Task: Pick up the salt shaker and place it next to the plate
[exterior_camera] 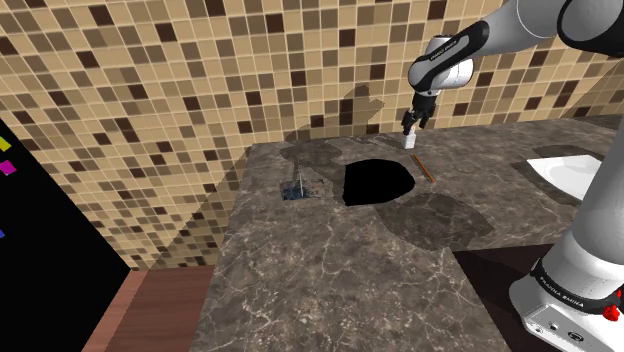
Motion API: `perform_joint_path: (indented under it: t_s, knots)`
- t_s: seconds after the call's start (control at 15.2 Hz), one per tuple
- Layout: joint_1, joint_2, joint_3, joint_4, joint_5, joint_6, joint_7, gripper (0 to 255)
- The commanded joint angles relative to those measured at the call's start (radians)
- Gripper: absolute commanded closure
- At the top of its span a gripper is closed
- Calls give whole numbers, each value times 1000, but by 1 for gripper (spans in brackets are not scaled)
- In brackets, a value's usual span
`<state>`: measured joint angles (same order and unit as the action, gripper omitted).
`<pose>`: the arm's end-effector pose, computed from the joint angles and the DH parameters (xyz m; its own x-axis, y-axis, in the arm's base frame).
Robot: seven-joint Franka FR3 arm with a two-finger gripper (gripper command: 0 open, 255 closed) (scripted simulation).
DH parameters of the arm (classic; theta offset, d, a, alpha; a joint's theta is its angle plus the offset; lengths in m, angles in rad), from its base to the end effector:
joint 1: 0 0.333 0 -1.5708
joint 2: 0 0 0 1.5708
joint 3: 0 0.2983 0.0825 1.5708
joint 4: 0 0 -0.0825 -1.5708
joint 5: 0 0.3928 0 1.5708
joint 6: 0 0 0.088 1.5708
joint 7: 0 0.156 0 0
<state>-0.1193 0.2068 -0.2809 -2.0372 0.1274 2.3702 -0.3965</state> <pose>0.5626 -0.2307 0.2887 0.9870 -0.0778 0.1404 -0.0803 -0.9967 0.0118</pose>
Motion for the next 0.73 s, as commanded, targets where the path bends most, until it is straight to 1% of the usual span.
perform_joint_path:
  t_s: [0.0,0.26,0.33,0.66]
  knots:
    - [0,1,0,-1,1,2,0,0]
    - [0,1,0,-1,1,2,0,0]
    - [0,1,0,-1,1,2,0,255]
    - [0,1,0,-1,0,2,0,255]
